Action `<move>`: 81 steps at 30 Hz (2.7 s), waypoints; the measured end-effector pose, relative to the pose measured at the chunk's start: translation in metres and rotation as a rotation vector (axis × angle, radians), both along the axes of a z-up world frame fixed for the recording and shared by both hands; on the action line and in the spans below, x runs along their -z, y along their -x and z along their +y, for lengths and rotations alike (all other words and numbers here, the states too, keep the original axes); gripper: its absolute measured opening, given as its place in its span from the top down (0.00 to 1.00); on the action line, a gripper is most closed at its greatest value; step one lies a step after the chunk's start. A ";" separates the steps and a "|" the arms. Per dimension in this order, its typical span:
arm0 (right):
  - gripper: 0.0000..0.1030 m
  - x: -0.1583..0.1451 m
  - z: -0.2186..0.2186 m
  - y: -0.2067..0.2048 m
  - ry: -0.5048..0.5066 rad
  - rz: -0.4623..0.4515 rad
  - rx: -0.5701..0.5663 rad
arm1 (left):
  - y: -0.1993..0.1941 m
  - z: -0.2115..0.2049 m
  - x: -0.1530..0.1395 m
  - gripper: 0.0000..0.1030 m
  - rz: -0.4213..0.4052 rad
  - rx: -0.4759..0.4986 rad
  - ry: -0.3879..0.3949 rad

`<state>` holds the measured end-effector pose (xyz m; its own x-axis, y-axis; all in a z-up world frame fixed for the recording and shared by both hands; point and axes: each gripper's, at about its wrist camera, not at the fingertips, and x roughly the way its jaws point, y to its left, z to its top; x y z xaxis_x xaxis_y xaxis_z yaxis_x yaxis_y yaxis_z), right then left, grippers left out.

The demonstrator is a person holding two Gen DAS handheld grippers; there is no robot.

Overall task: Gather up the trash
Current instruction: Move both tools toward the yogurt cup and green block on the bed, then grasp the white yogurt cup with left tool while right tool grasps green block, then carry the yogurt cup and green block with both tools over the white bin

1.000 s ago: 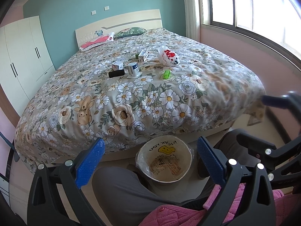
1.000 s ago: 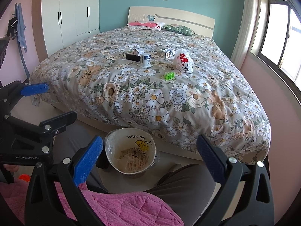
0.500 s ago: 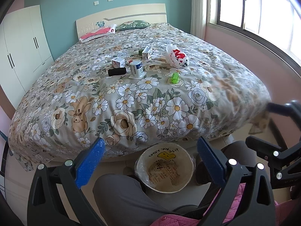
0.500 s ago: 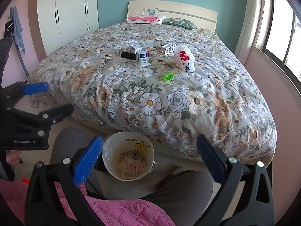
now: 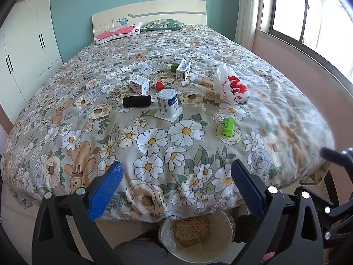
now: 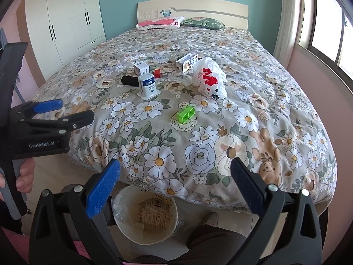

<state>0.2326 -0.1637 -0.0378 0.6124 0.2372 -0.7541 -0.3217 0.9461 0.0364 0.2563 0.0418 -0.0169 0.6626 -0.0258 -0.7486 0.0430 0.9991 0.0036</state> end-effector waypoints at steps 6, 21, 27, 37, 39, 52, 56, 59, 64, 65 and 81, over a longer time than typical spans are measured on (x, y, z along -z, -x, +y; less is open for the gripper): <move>0.05 0.021 0.019 -0.049 0.005 0.015 0.021 | -0.067 0.009 0.012 0.04 0.023 -0.014 0.028; 0.05 0.101 0.049 -0.155 0.032 0.088 0.126 | -0.200 0.020 0.075 0.04 0.041 0.007 0.023; 0.05 0.124 0.049 -0.180 -0.014 0.116 0.163 | -0.230 0.019 0.097 0.14 0.063 0.028 0.056; 0.59 0.130 0.040 -0.187 -0.044 0.092 0.138 | -0.244 0.005 0.116 0.50 0.107 0.044 0.077; 0.62 0.130 0.038 -0.184 -0.047 0.094 0.127 | -0.243 0.004 0.116 0.50 0.108 0.043 0.078; 0.79 0.104 0.030 -0.158 -0.058 0.073 0.073 | -0.220 0.001 0.083 0.50 0.081 0.018 0.066; 0.79 0.080 0.029 -0.145 -0.061 0.032 0.060 | -0.203 0.001 0.061 0.50 0.054 0.008 0.061; 0.79 0.059 0.027 -0.132 -0.061 -0.007 0.049 | -0.186 0.000 0.041 0.50 0.025 0.006 0.053; 0.79 0.025 0.025 -0.105 -0.057 -0.067 0.026 | -0.151 -0.001 0.007 0.50 -0.030 -0.003 0.033; 0.79 0.018 0.025 -0.099 -0.056 -0.080 0.022 | -0.144 -0.001 0.001 0.50 -0.040 -0.004 0.032; 0.79 -0.065 0.008 0.012 -0.043 -0.249 -0.054 | 0.004 -0.003 -0.066 0.50 -0.164 -0.017 -0.018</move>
